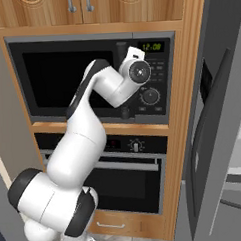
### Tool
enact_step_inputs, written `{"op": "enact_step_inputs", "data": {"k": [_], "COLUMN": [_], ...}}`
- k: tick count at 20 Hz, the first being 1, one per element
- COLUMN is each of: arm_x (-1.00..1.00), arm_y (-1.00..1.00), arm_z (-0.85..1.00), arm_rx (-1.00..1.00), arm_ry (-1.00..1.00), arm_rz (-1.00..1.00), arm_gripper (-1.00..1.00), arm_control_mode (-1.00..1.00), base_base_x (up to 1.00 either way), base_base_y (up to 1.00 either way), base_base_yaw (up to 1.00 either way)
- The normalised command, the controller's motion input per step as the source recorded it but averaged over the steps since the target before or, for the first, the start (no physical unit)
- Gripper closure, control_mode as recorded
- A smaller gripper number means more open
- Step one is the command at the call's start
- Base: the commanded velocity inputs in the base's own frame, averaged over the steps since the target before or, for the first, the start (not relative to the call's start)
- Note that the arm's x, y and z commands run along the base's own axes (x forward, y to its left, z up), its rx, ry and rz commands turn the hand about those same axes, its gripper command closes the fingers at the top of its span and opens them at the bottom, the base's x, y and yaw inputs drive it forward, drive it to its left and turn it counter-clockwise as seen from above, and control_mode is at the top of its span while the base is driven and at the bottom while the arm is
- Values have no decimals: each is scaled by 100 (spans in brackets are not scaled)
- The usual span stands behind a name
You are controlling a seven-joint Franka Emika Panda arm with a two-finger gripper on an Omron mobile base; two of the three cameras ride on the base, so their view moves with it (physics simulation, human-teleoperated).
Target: Transport the steak from the fridge to the microwave and turn on the microwave.
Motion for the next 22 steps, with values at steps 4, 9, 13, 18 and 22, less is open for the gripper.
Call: {"op": "enact_step_inputs", "data": {"k": [4,9,13,18,22], "arm_x": [-10,-39,-47,-62,-59], "arm_y": [6,0,-9,-20,-15], "arm_z": [-24,-13,0,-1,-27], "arm_rx": [-6,-5,0,0,-3], "arm_ry": [0,0,0,0,0], "arm_rz": [0,0,0,0,4], "arm_gripper": [-100,-100,-100,-100,-100], "arm_control_mode": [-100,-100,-100,-100,-100], "base_base_x": [0,0,0,0,0], "base_base_y": [0,0,0,0,0], "base_base_yaw": [0,0,0,0,0]}}
